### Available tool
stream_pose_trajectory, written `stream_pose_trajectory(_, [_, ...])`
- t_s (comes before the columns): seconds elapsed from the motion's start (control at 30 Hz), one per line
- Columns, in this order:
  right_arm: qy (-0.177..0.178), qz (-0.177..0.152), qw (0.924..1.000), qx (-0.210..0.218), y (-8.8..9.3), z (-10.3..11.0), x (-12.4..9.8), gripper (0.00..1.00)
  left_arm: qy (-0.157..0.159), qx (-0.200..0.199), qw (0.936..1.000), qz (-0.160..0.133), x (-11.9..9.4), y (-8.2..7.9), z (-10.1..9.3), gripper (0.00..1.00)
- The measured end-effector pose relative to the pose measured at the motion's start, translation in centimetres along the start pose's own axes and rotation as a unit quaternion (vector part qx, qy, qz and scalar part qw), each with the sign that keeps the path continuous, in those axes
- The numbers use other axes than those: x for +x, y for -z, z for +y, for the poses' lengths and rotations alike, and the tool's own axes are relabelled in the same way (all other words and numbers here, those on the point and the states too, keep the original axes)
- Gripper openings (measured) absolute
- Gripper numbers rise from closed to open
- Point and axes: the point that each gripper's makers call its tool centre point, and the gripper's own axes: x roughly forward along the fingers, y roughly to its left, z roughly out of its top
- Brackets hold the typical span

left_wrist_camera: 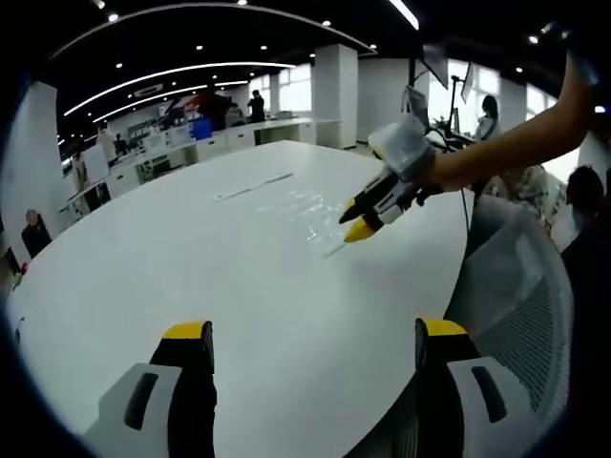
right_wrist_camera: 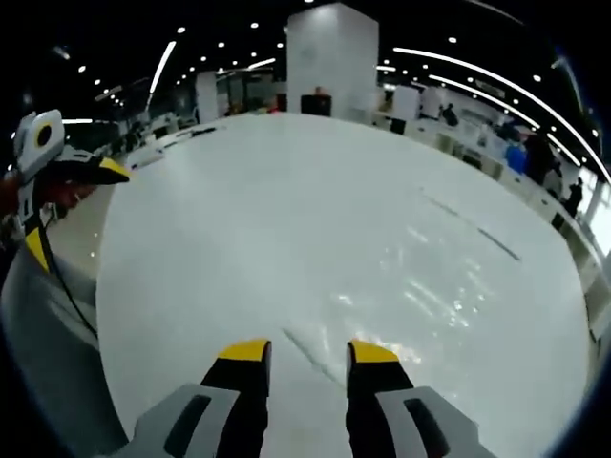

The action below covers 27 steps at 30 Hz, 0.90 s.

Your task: Open the resealable bag by pulling the two sides of the seal apart until the entire bag opening is separated and visibly accessible.

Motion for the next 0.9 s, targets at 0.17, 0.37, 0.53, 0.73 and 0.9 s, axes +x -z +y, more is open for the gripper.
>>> stream_pose_trajectory(0.17, [0.0, 0.015, 0.9998, -0.008, 0.7, -0.4, 0.6, 0.24, -0.002, 0.003, 1.0, 0.002, 0.1, 0.0, 0.3, 0.85])
stream_pose_trajectory(0.37, [0.001, 0.024, 0.9997, -0.001, 1.1, -0.8, 1.2, 0.23, -0.003, 0.001, 1.0, 0.003, 0.2, 0.1, 0.4, 0.84])
stream_pose_trajectory(0.53, [-0.002, 0.025, 0.9997, 0.0, 1.1, -0.6, 1.7, 0.2, -0.003, 0.0, 1.0, 0.007, 0.1, 0.5, 0.4, 0.84])
stream_pose_trajectory(0.73, [-0.005, 0.034, 0.9994, -0.005, 1.4, -0.4, 2.3, 0.16, -0.006, 0.0, 0.9999, 0.014, 0.0, 0.8, 0.6, 0.84])
stream_pose_trajectory(0.9, [-0.012, 0.036, 0.9993, -0.007, 1.6, 0.0, 2.5, 0.15, -0.009, 0.0, 0.9998, 0.016, -0.1, 0.9, 0.8, 0.84])
